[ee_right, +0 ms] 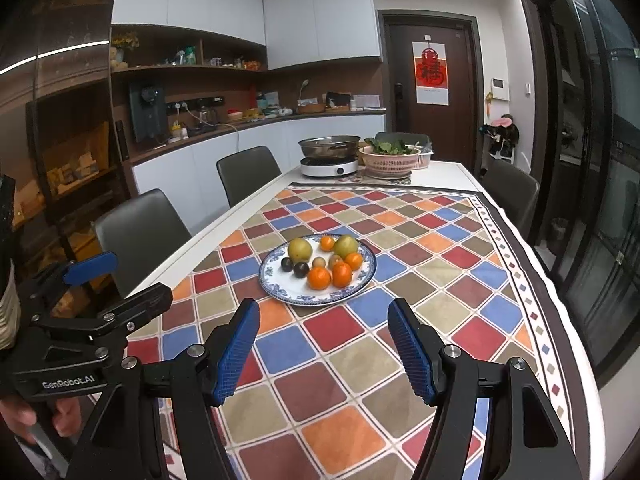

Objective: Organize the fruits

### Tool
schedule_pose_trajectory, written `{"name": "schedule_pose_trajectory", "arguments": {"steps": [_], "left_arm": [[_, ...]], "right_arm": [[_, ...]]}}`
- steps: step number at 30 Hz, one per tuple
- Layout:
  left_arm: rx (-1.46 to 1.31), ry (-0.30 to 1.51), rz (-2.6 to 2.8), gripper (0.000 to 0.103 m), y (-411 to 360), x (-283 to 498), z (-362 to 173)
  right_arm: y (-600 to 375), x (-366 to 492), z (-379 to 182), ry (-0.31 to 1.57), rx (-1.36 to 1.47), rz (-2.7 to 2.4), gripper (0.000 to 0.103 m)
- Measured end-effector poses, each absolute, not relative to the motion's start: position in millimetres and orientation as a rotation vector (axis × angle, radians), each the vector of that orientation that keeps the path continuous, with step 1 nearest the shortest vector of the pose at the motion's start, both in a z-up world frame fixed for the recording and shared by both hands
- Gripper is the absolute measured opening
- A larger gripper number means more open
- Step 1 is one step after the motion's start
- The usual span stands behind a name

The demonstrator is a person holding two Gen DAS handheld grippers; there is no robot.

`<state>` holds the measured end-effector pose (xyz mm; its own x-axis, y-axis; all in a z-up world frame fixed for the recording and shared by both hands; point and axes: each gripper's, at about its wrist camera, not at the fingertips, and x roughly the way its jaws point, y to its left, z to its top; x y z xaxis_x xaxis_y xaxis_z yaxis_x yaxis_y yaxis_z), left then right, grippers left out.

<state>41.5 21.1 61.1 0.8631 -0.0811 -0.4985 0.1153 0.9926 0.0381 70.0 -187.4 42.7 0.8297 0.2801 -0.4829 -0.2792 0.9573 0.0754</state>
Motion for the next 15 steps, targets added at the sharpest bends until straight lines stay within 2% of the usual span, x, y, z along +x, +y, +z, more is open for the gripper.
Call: {"name": "schedule_pose_trajectory", "arguments": {"steps": [15], "left_arm": [[0.068,0.514,-0.087,0.103,21.6,33.8,62.7]], "right_arm": [[-194.8,57.3,43.1,0.502,0.010,0.295,0.067]]}}
